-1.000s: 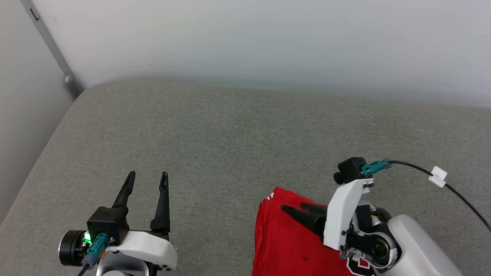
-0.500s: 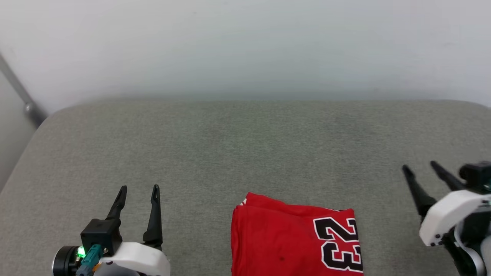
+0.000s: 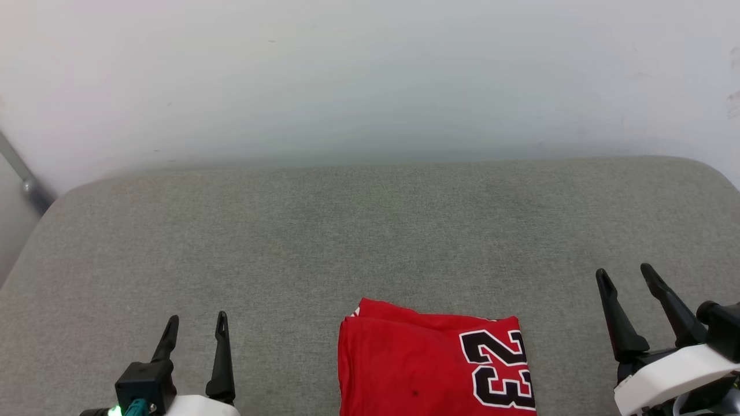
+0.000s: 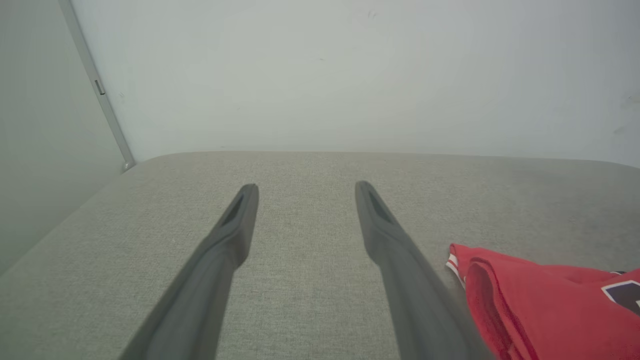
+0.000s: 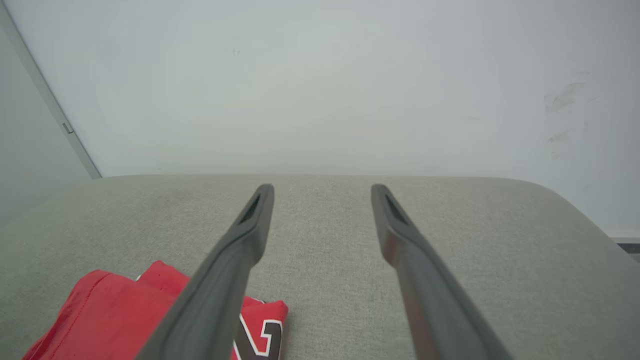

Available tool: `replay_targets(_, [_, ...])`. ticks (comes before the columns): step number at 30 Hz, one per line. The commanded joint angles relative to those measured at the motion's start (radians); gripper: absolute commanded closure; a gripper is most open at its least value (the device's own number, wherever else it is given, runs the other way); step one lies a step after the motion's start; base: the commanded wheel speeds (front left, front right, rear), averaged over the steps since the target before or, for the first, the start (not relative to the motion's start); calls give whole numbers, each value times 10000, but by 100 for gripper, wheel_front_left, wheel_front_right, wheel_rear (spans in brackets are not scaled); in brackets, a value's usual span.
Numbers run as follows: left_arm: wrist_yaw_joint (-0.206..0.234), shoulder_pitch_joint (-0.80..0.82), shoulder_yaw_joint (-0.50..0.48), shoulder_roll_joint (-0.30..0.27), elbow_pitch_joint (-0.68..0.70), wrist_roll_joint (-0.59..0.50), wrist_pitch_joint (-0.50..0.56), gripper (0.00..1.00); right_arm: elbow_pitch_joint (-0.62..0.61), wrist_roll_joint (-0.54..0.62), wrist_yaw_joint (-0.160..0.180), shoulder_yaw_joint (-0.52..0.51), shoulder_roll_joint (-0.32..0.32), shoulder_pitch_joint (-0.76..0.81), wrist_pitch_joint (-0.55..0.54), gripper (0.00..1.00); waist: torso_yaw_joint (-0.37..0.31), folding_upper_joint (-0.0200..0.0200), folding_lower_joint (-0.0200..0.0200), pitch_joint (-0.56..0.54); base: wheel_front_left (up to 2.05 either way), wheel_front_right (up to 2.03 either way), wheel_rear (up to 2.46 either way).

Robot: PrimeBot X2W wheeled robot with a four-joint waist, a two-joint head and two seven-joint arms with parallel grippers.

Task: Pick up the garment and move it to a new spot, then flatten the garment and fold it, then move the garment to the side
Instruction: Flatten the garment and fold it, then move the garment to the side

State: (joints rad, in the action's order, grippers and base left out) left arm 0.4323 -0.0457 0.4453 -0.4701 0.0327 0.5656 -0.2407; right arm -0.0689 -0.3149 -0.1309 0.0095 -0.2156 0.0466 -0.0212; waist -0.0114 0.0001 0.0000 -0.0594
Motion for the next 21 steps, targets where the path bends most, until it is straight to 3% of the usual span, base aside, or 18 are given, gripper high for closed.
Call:
replay_targets(1, [38, -144, -17, -61, 37, 9, -34, 0, -123, 69, 4, -9, 98, 134, -35, 0, 10, -1, 0, 3, 0, 0, 0])
replay_targets(15, [173, 19, -6, -114, 177, -58, 7, 0, -359, 333, 4, -331, 260, 145, -346, 0, 83, -1, 0, 117, 0, 0, 0])
replay_targets(21, [272, 35, -167, -131, 270, -49, -29, 0, 108, -342, 4, -1371, 182, 13, -1464, 0, 52, -1, 0, 253, 0, 0, 0])
